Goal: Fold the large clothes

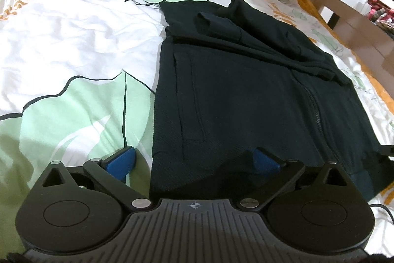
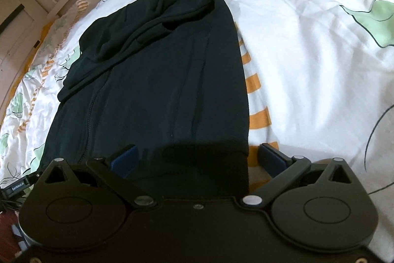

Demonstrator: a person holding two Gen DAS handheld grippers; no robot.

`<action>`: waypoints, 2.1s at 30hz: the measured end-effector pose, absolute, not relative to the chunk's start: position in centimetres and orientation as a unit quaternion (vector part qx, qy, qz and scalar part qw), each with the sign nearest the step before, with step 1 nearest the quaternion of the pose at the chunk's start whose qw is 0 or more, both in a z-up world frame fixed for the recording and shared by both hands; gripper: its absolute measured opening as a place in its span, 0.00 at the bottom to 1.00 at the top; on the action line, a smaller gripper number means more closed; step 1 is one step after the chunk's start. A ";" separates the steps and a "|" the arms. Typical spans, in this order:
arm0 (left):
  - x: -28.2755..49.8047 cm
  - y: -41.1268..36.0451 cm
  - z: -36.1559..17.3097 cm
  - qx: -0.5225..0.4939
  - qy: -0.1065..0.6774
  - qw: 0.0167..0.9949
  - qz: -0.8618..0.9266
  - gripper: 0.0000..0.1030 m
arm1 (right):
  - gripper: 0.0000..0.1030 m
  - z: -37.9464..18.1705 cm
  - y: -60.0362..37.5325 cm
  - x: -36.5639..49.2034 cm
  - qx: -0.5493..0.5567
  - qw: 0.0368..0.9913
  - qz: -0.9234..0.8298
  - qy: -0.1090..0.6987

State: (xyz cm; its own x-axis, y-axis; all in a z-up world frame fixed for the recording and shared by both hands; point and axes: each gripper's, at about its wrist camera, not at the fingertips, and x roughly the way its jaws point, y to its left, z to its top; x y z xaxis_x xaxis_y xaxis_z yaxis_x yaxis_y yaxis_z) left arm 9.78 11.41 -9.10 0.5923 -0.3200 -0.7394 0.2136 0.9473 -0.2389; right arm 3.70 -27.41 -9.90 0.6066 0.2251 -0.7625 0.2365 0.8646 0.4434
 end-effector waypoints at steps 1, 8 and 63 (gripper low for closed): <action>9.9 11.5 -9.0 -0.063 0.429 0.888 -0.151 0.99 | 1.00 -9.9 -27.3 3.7 0.260 0.858 -0.003 0.443; 8.6 11.3 -8.8 -0.065 0.452 0.873 -0.175 0.99 | 1.00 -9.6 -27.5 3.2 0.275 0.852 0.020 0.445; 26.4 8.9 1.3 -0.282 0.279 0.898 -0.188 0.13 | 0.15 -1.2 -33.0 16.9 0.403 0.883 0.096 0.220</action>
